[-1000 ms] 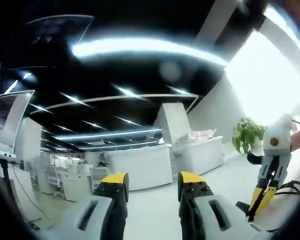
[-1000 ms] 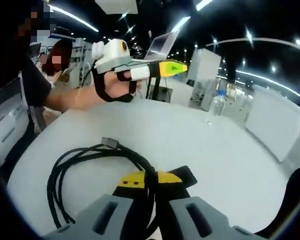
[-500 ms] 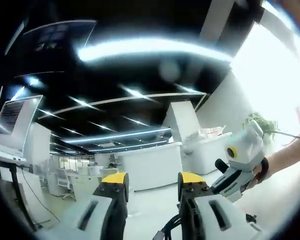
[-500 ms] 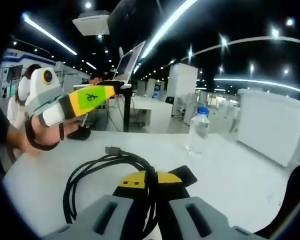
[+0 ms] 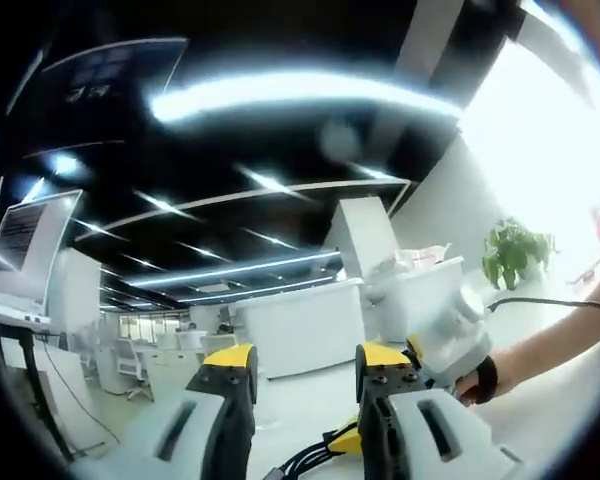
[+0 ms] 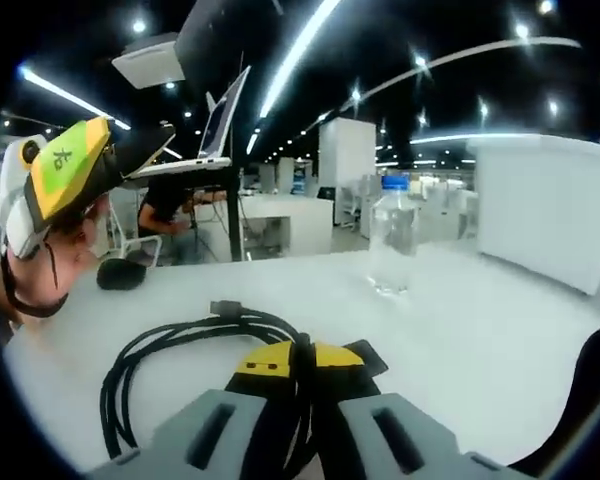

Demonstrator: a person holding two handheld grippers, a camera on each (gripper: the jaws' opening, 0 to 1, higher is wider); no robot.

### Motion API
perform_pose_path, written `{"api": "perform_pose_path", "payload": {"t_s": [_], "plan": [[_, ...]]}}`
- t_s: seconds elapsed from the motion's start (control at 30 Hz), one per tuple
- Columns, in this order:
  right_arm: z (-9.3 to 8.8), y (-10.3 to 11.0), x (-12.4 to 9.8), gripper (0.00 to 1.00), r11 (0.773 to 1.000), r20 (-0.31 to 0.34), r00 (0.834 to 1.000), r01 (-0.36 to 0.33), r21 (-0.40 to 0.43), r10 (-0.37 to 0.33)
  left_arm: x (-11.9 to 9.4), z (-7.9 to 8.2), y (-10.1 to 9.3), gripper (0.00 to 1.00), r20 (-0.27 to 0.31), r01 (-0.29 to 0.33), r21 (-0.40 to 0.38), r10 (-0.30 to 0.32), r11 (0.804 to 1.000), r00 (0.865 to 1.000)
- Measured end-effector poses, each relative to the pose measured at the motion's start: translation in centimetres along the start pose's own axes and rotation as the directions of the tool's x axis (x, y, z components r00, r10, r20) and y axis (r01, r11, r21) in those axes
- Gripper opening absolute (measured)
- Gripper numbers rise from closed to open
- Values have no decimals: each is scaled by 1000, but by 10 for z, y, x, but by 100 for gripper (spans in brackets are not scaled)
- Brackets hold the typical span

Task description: Coil the Type-C to USB data cable on the desktop and secure it with Velcro straps.

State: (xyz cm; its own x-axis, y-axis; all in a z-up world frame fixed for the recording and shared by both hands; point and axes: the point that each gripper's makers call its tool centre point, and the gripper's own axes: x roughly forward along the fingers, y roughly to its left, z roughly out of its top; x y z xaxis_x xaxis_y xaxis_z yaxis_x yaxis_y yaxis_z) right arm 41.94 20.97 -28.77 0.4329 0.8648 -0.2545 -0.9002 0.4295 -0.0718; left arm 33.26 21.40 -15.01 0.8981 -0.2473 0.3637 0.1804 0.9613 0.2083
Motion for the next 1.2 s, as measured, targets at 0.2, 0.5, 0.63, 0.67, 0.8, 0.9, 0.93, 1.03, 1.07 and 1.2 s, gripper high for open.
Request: {"api": "perform_pose_path", "payload": {"t_s": [0.2,0.5,0.63,0.67,0.8,0.9,0.93,1.03,1.07,1.2], "plan": [[4,0,-12,11,1000,28,1000,-5,21,4,2,-11,-1,40,-34,9,-25,-10,1000,999],[20,-25,-119,12,978,184,965,164,128,-186,2,-22,-3,39,-71,9,-46,-12,999,997],[23,-32,-189,16,954,238,925,273,126,-296,1,-17,-15,39,-57,43,-39,-45,998,997],[24,-36,-207,17,942,245,910,316,110,-334,1,-16,-18,39,-55,51,-21,-52,998,997],[16,-56,-275,19,868,243,834,485,105,-495,-1,-15,-26,39,-55,70,-2,-70,998,996],[5,-79,-331,20,765,228,731,620,172,-643,-2,-18,-31,39,-74,84,-34,-86,996,994],[2,-85,-345,22,737,226,702,655,168,-676,-2,-19,-32,39,-78,83,-40,-86,996,993],[-4,-97,-380,27,659,224,623,731,173,-750,-2,-23,-32,39,-92,79,-34,-81,996,992],[-5,-100,-388,27,642,226,603,743,190,-765,-3,-24,-31,39,-96,75,-29,-77,997,992],[-9,-107,-407,32,591,244,544,781,203,-803,-3,-29,-28,40,-111,64,-24,-66,998,992]]}}
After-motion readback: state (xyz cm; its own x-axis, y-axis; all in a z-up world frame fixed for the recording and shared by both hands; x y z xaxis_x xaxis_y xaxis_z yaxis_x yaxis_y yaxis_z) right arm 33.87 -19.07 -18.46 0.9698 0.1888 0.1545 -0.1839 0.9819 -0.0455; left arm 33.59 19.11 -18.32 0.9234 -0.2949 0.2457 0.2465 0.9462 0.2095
